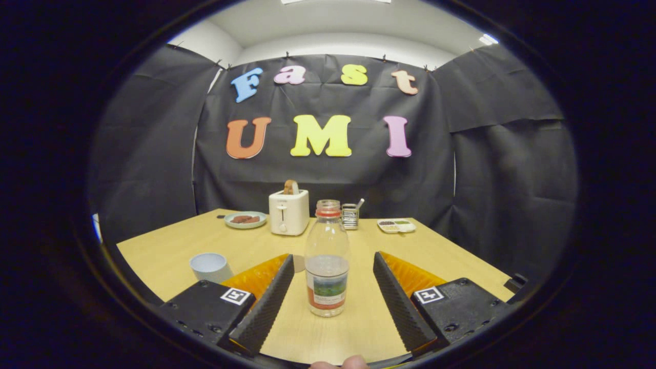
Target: Take the bottle from table, then pour the juice into the cup, finally place the bottle on the coaster
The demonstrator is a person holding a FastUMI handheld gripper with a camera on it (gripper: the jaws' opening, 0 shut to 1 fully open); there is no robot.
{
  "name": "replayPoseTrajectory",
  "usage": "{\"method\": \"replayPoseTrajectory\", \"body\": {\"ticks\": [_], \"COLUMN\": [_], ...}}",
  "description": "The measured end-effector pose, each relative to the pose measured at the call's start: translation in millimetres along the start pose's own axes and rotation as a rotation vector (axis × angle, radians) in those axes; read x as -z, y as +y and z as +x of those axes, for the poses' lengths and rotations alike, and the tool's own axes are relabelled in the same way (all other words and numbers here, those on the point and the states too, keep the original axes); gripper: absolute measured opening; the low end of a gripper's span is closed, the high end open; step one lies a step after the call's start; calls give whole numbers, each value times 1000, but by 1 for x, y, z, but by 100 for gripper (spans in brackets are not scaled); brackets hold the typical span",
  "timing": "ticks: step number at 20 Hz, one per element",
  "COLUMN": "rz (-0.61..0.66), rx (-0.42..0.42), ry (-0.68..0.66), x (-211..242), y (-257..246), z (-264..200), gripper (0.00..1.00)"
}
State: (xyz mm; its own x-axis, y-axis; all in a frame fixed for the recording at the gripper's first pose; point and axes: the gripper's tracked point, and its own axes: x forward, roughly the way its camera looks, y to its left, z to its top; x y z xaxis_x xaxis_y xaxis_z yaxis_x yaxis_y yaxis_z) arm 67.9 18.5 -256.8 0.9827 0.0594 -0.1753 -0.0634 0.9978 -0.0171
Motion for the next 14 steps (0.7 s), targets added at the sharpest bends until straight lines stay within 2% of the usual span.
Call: {"method": "replayPoseTrajectory", "body": {"ticks": [7, 14], "rz": [18, 65], "rx": [-9, -15], "ry": [102, 150], "x": [48, 61], "y": [4, 9], "z": [35, 66], "gripper": [100, 100]}}
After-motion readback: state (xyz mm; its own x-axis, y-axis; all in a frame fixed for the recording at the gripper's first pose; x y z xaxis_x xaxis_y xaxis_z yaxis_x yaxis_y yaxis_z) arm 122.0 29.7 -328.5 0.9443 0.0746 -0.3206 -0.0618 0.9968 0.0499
